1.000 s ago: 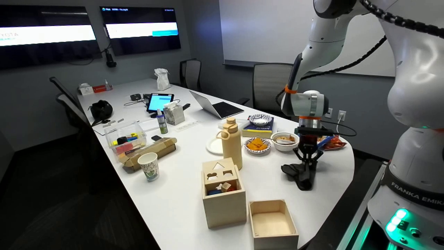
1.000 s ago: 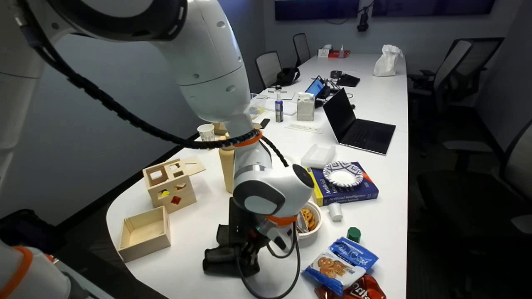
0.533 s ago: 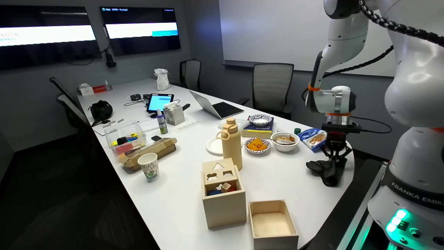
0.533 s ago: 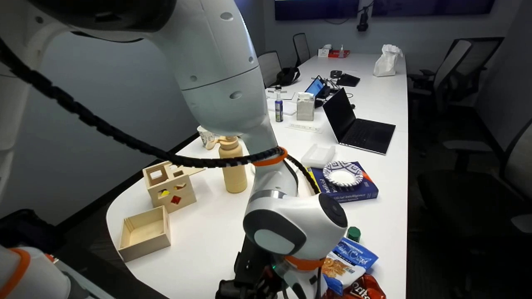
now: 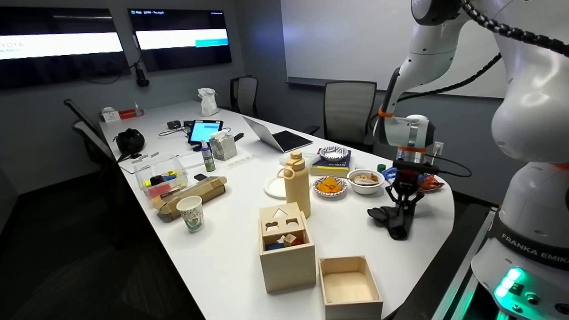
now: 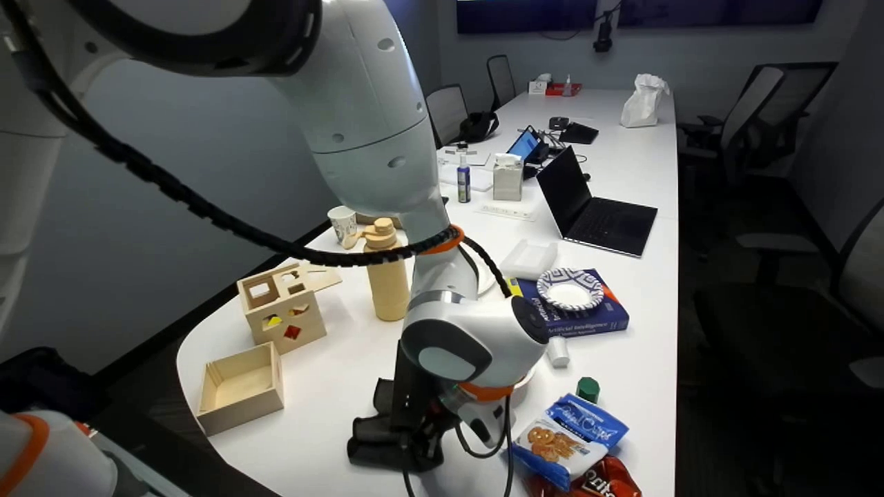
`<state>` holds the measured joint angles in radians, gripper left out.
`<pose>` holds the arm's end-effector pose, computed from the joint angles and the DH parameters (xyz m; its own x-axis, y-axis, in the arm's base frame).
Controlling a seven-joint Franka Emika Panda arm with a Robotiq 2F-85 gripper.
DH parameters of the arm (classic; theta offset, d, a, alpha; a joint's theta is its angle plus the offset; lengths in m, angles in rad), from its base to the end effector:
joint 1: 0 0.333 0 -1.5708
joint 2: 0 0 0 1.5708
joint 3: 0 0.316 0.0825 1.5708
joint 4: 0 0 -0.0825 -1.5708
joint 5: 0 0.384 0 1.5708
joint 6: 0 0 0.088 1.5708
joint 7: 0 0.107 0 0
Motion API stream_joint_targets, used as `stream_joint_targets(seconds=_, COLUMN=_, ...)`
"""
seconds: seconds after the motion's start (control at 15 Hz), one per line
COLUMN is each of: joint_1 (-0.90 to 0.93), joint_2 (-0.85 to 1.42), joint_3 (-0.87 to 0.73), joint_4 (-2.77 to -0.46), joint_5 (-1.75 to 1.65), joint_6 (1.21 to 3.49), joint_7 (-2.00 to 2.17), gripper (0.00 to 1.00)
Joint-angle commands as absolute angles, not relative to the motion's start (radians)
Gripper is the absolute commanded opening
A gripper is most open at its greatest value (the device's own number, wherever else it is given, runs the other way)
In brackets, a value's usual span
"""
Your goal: Use the towel to wipe the table.
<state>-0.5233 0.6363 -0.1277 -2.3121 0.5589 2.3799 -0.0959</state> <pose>0.3370 -0.2644 0.0420 0.4347 -0.7354 -0.5198 -0.8838 -0.4591 -0.0896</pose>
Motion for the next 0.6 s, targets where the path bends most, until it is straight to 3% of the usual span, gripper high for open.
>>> stream_joint_targets(seconds=0.0, joint_1=-0.522, joint_2=0.645, joint_3=-0.096, joint_4=-2.316, joint_5=0.539, joint_6=2.266, joint_7=-0.204, gripper=0.01)
stream_joint_targets(seconds=0.27, joint_1=-0.465, joint_2=0.614, joint_3=-0.163, joint_4=-2.395, joint_5=0.439, joint_6=2.176, joint_7=-0.169, gripper=0.01)
stream_joint_targets(seconds=0.53, joint_1=-0.451, joint_2=0.575, joint_3=-0.219, joint_4=-2.469, joint_5=0.462, joint_6=2.290, joint_7=-0.135, gripper=0.01)
